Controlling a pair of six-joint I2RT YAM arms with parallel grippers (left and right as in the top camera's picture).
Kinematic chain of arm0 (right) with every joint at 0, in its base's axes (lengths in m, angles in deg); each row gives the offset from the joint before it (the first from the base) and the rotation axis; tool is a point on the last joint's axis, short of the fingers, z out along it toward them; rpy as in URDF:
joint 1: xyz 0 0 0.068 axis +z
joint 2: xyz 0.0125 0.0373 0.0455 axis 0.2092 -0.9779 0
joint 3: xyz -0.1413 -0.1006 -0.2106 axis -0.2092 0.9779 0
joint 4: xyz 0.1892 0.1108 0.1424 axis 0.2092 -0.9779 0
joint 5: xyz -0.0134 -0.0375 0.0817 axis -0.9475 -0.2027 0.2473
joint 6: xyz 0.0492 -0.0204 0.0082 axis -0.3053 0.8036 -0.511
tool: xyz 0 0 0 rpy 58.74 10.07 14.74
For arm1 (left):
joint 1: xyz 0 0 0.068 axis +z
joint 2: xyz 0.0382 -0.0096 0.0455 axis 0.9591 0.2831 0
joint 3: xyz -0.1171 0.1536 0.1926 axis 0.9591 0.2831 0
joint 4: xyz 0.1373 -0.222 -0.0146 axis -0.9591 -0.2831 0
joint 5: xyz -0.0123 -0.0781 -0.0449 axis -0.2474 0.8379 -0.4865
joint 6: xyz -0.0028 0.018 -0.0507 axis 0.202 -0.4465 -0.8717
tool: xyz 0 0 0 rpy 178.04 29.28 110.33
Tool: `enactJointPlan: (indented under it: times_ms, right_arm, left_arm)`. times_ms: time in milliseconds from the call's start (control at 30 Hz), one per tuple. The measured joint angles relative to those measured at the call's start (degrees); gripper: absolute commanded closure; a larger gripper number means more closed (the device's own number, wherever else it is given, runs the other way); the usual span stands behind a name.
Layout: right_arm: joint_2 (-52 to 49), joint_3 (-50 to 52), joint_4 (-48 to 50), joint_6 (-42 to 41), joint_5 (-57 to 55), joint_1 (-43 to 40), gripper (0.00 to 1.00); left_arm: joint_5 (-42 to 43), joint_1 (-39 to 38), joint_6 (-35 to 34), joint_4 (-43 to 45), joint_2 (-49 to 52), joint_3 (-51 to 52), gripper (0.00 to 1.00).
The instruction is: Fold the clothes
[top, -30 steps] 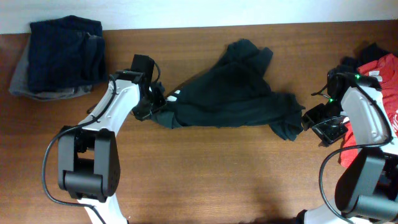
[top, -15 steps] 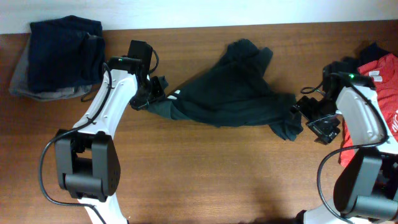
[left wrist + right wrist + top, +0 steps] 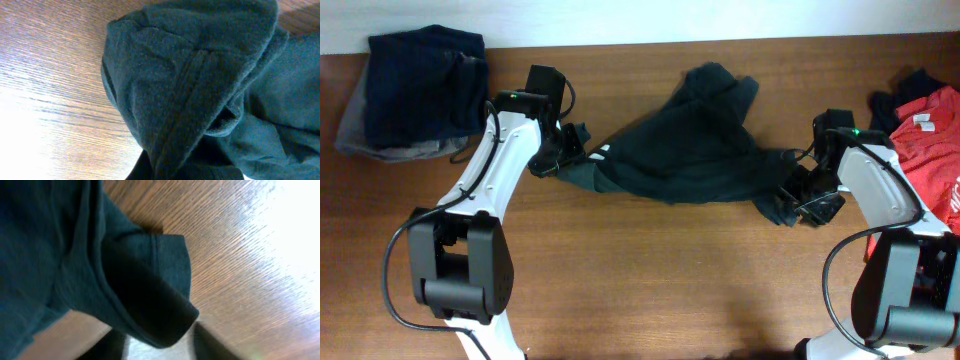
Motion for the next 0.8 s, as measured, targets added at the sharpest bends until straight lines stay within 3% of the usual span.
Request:
enactJointPlan:
  times_ms: [33, 333, 567, 667, 700, 800]
  right_arm:
    - [0.0, 0.0, 0.2, -0.2, -0.2, 0.0, 0.96]
    - [0.0, 0.0, 4.3, 0.1, -2.1, 0.0, 0.93]
    - [0.0, 0.0, 5.9, 4.1, -7.8, 0.0, 0.55]
    - [0.0, 0.0, 6.7, 10.6, -9.0, 0.0, 0.06]
    - [0.0, 0.0, 7.0, 12.9, -9.2, 0.0, 0.01]
    - [0.0, -0.1, 7.3, 19.1, -9.6, 0.0, 0.01]
  left_arm:
    - [0.0, 0.0, 0.0, 0.0, 0.0, 0.0, 0.99]
    - [0.0, 0.0, 1.9, -2.8, 0.0, -3.7, 0.99]
    - [-0.7, 0.0, 2.8, -3.1, 0.0, -4.9, 0.99]
    - [-0.9, 0.0, 3.0, -3.1, 0.0, -4.9, 0.99]
    - [-0.9, 0.0, 3.0, -3.1, 0.0, -4.9, 0.99]
    - [-0.9, 0.0, 3.0, -3.1, 0.0, -4.9, 0.99]
